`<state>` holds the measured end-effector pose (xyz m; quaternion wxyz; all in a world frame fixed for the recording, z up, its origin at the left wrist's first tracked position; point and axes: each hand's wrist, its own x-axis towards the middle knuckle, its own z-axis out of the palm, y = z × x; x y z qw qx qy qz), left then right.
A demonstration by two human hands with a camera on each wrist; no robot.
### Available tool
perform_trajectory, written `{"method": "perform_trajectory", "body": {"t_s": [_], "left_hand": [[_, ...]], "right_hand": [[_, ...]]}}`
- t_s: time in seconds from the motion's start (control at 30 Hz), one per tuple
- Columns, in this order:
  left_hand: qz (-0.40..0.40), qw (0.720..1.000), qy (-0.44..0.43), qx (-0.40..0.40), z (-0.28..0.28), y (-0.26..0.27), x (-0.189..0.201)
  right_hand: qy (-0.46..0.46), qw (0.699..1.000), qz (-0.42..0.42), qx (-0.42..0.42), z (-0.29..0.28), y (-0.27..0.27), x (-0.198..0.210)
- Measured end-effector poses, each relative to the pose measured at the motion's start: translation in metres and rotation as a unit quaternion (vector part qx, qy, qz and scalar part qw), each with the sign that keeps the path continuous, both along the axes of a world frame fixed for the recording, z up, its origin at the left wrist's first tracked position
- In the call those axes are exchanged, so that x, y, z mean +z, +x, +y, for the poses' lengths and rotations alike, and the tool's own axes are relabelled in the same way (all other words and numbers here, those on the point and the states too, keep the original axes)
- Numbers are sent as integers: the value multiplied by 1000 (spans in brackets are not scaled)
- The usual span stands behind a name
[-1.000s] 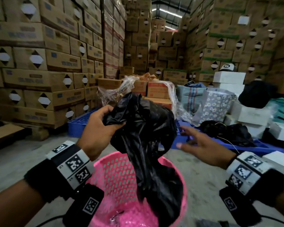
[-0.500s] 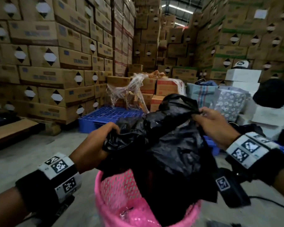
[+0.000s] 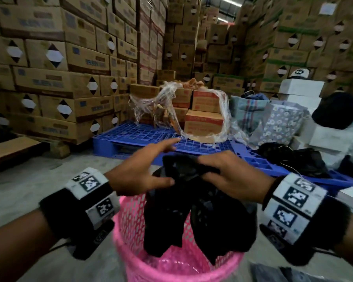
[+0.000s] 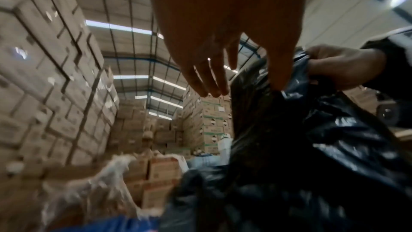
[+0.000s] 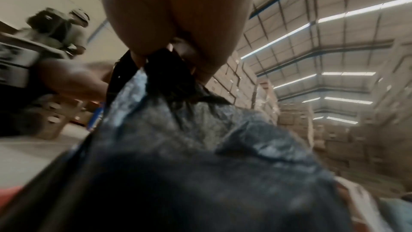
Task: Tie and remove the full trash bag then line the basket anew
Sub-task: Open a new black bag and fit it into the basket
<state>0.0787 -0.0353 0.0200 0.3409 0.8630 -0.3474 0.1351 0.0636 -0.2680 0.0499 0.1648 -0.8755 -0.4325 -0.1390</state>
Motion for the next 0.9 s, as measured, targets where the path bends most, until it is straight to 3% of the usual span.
{"method": "perform_trajectory", "body": {"t_s": [0.07, 0.13, 0.27, 0.37, 0.53, 0.67, 0.73, 0.9], "left_hand": [[6, 997, 59, -48, -16, 5, -14], [-8, 990, 142, -22, -22, 10, -29], [-3, 954, 299, 10, 4, 16, -53], [-37, 957, 286, 17, 25, 16, -64], [-29, 987, 157, -16, 34, 8, -59], [-66, 994, 88, 26, 40, 5, -28], [-49, 993, 105, 17, 42, 1, -22], [-9, 956, 292, -29, 39, -12, -55]], "right_hand": [[-13, 999, 25, 25, 8, -3, -12], [-41, 999, 27, 10, 2, -2, -22], [-222, 971, 24, -81, -29, 10, -43], [-274, 956, 21, -107, -35, 14, -59], [-197, 967, 73, -147, -26, 22, -59], [-172, 971, 58, -155, -17, 39, -57], [-175, 970, 87, -147, -12, 43, -58], [-135, 981, 115, -79, -24, 24, -47]]}}
